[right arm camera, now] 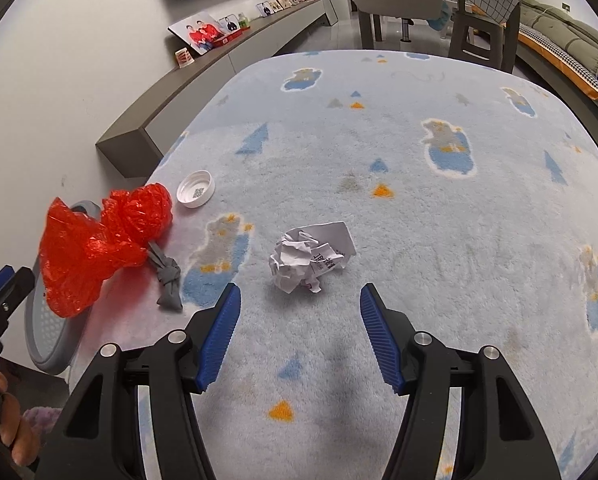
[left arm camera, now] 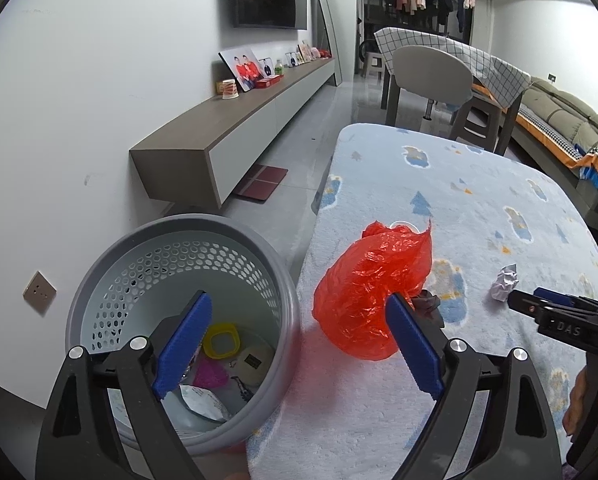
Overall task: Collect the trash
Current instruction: 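Close the right tool on the crumpled paper while the left tool grasps the red bag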
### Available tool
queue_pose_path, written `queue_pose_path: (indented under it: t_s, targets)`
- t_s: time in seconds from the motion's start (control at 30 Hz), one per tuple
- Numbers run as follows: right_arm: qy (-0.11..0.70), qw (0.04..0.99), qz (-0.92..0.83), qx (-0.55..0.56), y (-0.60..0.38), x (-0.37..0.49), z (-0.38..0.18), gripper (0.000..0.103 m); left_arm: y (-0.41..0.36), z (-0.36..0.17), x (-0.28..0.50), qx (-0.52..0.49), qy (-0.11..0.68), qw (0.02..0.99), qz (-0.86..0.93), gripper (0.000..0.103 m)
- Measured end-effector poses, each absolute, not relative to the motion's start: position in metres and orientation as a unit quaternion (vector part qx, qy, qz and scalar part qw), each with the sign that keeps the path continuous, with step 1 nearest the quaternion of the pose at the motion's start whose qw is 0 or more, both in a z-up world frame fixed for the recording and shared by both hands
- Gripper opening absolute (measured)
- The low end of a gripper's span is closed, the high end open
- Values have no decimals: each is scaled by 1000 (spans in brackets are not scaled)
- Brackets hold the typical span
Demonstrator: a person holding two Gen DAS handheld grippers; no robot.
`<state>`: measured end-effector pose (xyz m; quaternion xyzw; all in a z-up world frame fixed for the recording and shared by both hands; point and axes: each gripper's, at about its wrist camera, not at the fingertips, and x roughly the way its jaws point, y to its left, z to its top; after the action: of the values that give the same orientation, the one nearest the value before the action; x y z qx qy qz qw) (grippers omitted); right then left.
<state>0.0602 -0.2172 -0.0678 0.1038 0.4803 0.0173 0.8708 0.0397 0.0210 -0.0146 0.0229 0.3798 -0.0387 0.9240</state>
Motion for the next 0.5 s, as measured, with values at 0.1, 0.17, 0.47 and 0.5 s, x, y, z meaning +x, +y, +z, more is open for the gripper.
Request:
queue_pose_path:
  t_s: [0.1,0.17,0.47,0.5]
  targets:
    - [483,870,12,103,-215,67,-72,60,19,-15,39,24,380,924,-44,87]
    - [482,870,8,106,-215,71,-73,60,17,-16,39,26,380,923,-48,87]
    - [495,864,-12,93,-206,92,-85,59,16,-20,40,33,388,919,-52,88]
    - [497,863,-15,91,-205,92,-87,56,16,-20,40,33,389,919,-52,88]
